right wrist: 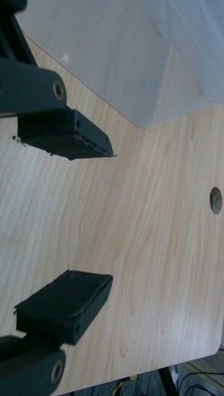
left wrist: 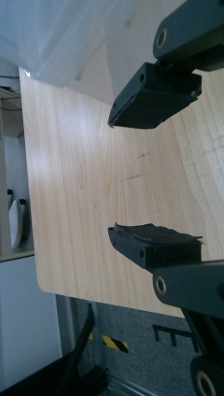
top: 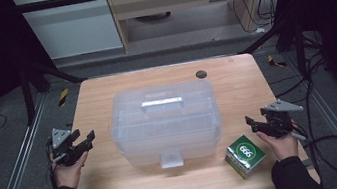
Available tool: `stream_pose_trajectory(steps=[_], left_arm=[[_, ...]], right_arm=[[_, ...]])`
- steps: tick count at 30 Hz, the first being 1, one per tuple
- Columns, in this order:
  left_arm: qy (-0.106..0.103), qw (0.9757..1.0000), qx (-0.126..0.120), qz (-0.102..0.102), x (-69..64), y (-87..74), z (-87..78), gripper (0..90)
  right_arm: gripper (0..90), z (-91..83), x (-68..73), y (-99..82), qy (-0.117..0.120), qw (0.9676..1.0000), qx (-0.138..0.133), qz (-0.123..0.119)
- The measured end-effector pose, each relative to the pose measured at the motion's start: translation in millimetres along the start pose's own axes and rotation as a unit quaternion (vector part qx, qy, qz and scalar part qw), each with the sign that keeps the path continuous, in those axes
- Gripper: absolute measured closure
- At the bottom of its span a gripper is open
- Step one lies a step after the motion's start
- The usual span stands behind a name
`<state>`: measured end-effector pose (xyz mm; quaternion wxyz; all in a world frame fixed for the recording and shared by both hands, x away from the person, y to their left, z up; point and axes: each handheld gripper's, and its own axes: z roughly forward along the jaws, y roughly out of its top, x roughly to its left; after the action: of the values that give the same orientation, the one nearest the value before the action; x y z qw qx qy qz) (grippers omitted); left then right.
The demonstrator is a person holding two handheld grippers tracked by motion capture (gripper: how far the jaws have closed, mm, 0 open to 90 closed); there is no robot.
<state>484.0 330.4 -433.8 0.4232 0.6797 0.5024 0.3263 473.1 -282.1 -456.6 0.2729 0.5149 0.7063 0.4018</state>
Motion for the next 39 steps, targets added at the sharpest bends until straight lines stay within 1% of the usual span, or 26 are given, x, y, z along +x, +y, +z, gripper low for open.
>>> stream_pose_trajectory(steps=[1, 2, 3, 4, 6, 7, 9, 10, 12, 13, 15, 16, 17, 20, 21, 24, 25, 26, 28, 29, 30, 31, 33, 35, 38, 39], left_arm=[[-0.002, 1.0, -0.004, 0.006, -1.1, 1.8, -2.0, 39.0], [-0.004, 0.9999, -0.009, 0.007, -2.1, 4.0, -4.1, 38.9], [-0.004, 0.9999, -0.009, 0.007, -2.1, 4.0, -4.1, 39.0], [-0.004, 0.9999, -0.011, 0.006, -2.7, 6.7, -6.3, 38.9], [-0.006, 0.9998, -0.017, 0.01, -4.1, 15.8, -13.3, 37.9], [-0.006, 0.9998, -0.017, 0.01, -4.1, 15.8, -13.3, 37.5], [-0.008, 0.9997, -0.022, 0.007, -4.8, 21.5, -17.2, 37.0], [-0.01, 0.9995, -0.027, 0.01, -5.8, 26.6, -20.8, 36.2], [-0.013, 0.9995, -0.028, 0.012, -6.1, 29.4, -22.8, 34.3], [-0.027, 0.9989, -0.035, 0.016, -6.2, 35.2, -26.7, 34.0], [-0.032, 0.9986, -0.033, 0.027, -7.1, 41.9, -29.8, 31.9], [-0.04, 0.9983, -0.03, 0.029, -7.4, 45.5, -31.0, 31.0], [-0.043, 0.9981, -0.029, 0.035, -8.2, 48.8, -32.1, 29.4], [-0.05, 0.9969, -0.024, 0.057, -11.9, 57.9, -35.6, 26.5], [-0.05, 0.9969, -0.024, 0.057, -11.9, 57.9, -35.6, 25.7], [-0.056, 0.9952, -0.024, 0.076, -15.8, 66.9, -38.7, 25.3], [-0.057, 0.9938, -0.026, 0.092, -17.4, 73.0, -39.5, 25.3], [-0.057, 0.9938, -0.026, 0.092, -17.4, 73.0, -39.5, 24.8], [-0.055, 0.9927, -0.029, 0.103, -20.9, 79.4, -39.3, 24.6], [-0.055, 0.9927, -0.029, 0.103, -20.9, 79.4, -39.3, 24.5], [-0.055, 0.9915, -0.026, 0.115, -23.7, 82.4, -38.7, 24.4], [-0.055, 0.9915, -0.026, 0.115, -23.7, 82.4, -38.7, 24.4], [-0.055, 0.9901, -0.024, 0.127, -26.8, 85.6, -37.9, 24.3], [-0.054, 0.9888, -0.028, 0.136, -29.6, 89.3, -37.7, 24.3], [-0.054, 0.987, -0.04, 0.146, -32.7, 94.9, -37.7, 26.6], [-0.057, 0.9863, -0.04, 0.149, -34.2, 98.5, -37.2, 30.6]], right_arm=[[31.7, 0.1, 1.1, -0.2, -0.001, 1.0, 0.002, -0.005], [31.7, 0.4, 2.7, -0.2, -0.001, 1.0, 0.004, -0.006], [31.7, 0.4, 2.7, -0.2, -0.001, 1.0, 0.004, -0.006], [31.7, 1.1, 5.7, 0.2, -0.004, 0.9999, 0.006, -0.015], [31.7, 0.5, 8.5, 1.6, -0.005, 0.9997, 0.006, -0.024], [31.7, 0.5, 8.5, 1.6, -0.005, 0.9997, 0.006, -0.024], [31.7, -0.2, 10.3, 2.9, -0.005, 0.9997, 0.002, -0.026], [31.7, -0.9, 11.4, 4.8, -0.003, 0.9996, 0.001, -0.029], [31.7, -1.9, 12.6, 6.6, -0.001, 0.9995, 0.0, -0.031], [31.8, -2.3, 13.4, 7.3, 0.002, 0.9995, 0.0, -0.031], [32.4, -2.6, 15.4, 8.2, 0.002, 0.9993, 0.001, -0.039], [32.7, -3.0, 16.1, 8.4, 0.004, 0.9992, 0.004, -0.041], [32.7, -2.9, 16.6, 8.7, 0.006, 0.9991, 0.007, -0.042], [32.8, -2.7, 17.3, 10.1, 0.002, 0.9986, 0.012, -0.052], [32.8, -2.7, 17.3, 10.1, 0.002, 0.9986, 0.012, -0.052], [32.1, -3.9, 17.2, 11.8, 0.001, 0.9986, 0.011, -0.051], [30.7, -3.9, 16.6, 13.1, 0.002, 0.9988, 0.011, -0.048], [30.5, -3.9, 16.0, 13.5, -0.001, 0.9987, 0.011, -0.05], [29.6, -3.7, 15.0, 14.0, -0.001, 0.9989, 0.012, -0.046], [29.6, -3.7, 15.0, 14.0, -0.001, 0.9989, 0.012, -0.046], [29.0, -3.7, 14.5, 14.1, -0.002, 0.9989, 0.012, -0.046], [29.0, -3.7, 14.5, 14.1, -0.002, 0.9989, 0.012, -0.046], [27.8, -3.2, 14.8, 13.9, 0.001, 0.9989, 0.015, -0.045], [27.5, -3.0, 15.1, 13.8, 0.0, 0.9988, 0.017, -0.045], [26.8, -2.3, 15.0, 14.3, 0.004, 0.9988, 0.019, -0.044], [26.6, -2.5, 14.6, 14.5, 0.005, 0.9988, 0.02, -0.044]])
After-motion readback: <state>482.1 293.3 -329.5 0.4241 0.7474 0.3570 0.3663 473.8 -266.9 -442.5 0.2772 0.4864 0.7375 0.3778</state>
